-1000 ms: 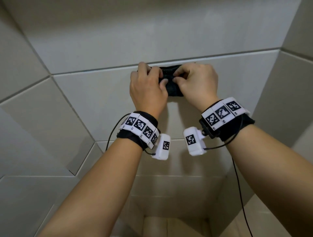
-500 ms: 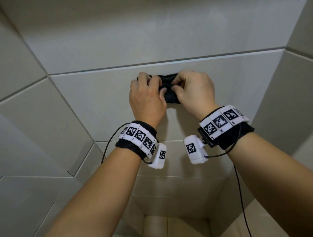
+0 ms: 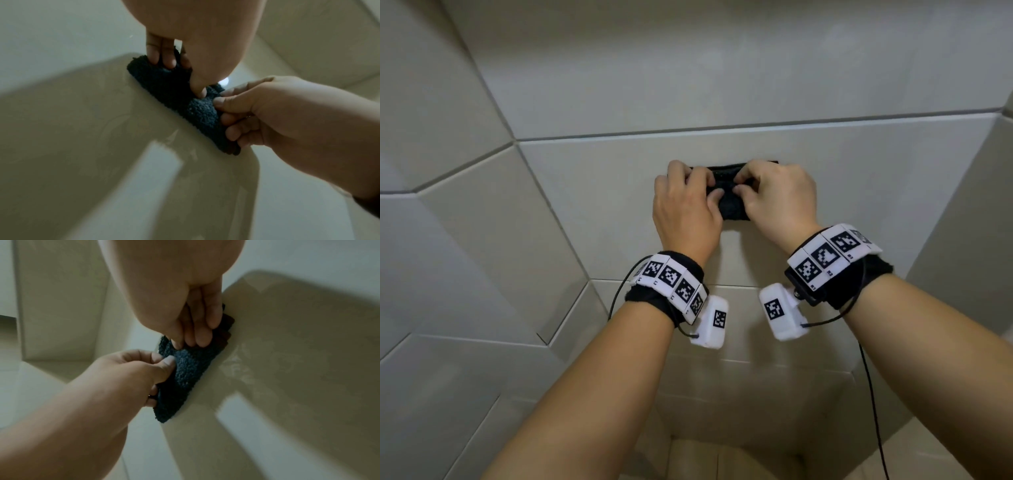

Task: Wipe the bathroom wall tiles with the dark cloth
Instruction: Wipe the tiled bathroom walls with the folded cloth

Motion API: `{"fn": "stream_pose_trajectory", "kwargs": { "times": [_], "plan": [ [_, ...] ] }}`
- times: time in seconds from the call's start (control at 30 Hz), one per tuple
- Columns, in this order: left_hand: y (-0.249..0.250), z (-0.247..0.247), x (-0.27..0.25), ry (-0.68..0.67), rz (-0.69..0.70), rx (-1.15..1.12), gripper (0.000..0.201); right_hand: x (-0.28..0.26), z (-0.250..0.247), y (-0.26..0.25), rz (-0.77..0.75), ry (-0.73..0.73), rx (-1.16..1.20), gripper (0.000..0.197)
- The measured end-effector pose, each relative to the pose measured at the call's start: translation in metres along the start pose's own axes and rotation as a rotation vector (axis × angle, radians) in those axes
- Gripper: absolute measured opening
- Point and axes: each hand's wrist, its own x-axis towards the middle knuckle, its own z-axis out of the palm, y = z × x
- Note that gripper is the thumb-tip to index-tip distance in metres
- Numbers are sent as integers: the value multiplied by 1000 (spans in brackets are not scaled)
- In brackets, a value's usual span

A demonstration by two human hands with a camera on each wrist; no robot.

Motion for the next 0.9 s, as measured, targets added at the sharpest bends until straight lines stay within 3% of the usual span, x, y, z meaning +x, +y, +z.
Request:
{"fn": "stream_pose_trajectory", "kwargs": {
  "times": [0.27,0.9],
  "plan": [
    [-14,-38,61,49,-90,-52,13,50,-13,-47,-76,58,31,15],
    [-60,-58,71,76,-190,-60,11,67,13,-98,-225,-23,-53,16]
  ]
}}
